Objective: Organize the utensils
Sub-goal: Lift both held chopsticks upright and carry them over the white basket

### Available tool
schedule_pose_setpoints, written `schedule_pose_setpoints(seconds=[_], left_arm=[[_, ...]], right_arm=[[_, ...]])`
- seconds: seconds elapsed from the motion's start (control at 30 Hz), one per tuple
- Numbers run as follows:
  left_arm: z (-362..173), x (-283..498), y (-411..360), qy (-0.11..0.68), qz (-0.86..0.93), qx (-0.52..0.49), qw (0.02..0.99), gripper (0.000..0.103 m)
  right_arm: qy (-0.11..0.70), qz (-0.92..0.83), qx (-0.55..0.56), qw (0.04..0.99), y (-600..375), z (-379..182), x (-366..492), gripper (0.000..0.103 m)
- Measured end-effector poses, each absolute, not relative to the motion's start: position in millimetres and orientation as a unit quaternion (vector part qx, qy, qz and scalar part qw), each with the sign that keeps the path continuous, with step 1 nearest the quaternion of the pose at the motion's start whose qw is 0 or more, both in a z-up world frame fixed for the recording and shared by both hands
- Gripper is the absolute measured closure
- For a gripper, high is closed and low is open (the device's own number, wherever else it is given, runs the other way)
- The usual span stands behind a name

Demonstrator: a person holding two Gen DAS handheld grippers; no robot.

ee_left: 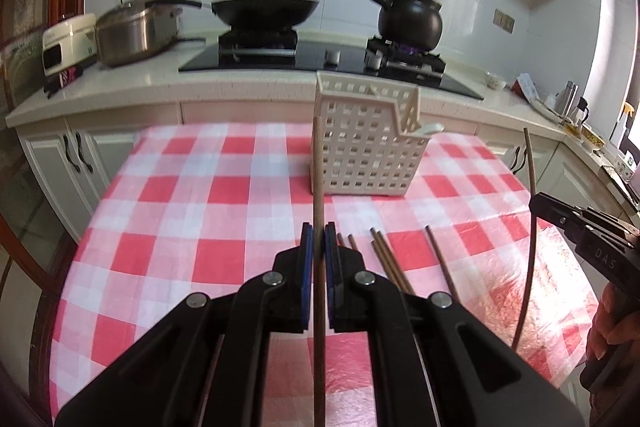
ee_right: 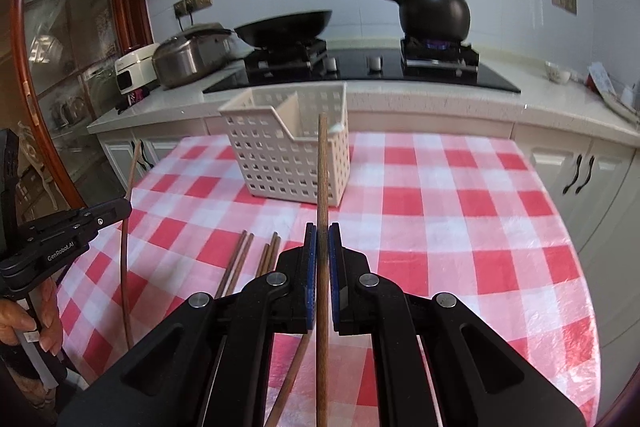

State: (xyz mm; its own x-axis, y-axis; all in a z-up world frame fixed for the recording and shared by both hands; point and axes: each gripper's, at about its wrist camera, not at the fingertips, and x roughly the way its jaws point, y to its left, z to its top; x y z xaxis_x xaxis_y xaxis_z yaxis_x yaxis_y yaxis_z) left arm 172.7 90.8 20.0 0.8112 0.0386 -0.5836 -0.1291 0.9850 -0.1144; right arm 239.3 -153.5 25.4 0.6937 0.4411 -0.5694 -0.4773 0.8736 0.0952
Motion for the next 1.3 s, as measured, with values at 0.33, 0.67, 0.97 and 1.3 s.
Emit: schedule_pose_setpoints(seconds=[0.33, 0.67, 0.97, 1.3], left_arm=[[47, 146, 80, 0.260, 0.047, -0.063, 0.962, 0.097], [56, 139, 74, 0.236, 0.045, -0.055, 0.969, 0.097], [71, 148, 71, 0.210, 0.048, -0.040, 0.976, 0.097], [98, 169, 68, 0.157, 0.052, -0.032, 0.986, 0.097]], right_arm=[[0.266, 0.254, -0.044, 0.929, -154, 48, 216, 0.097], [0.247, 0.260, -0.057, 0.932, -147, 58, 205, 0.097], [0.226, 0.261, -0.065, 0.936, -143, 67, 210, 0.097], [0.183, 0.266, -0.067, 0.944, -136, 98, 228, 0.097]])
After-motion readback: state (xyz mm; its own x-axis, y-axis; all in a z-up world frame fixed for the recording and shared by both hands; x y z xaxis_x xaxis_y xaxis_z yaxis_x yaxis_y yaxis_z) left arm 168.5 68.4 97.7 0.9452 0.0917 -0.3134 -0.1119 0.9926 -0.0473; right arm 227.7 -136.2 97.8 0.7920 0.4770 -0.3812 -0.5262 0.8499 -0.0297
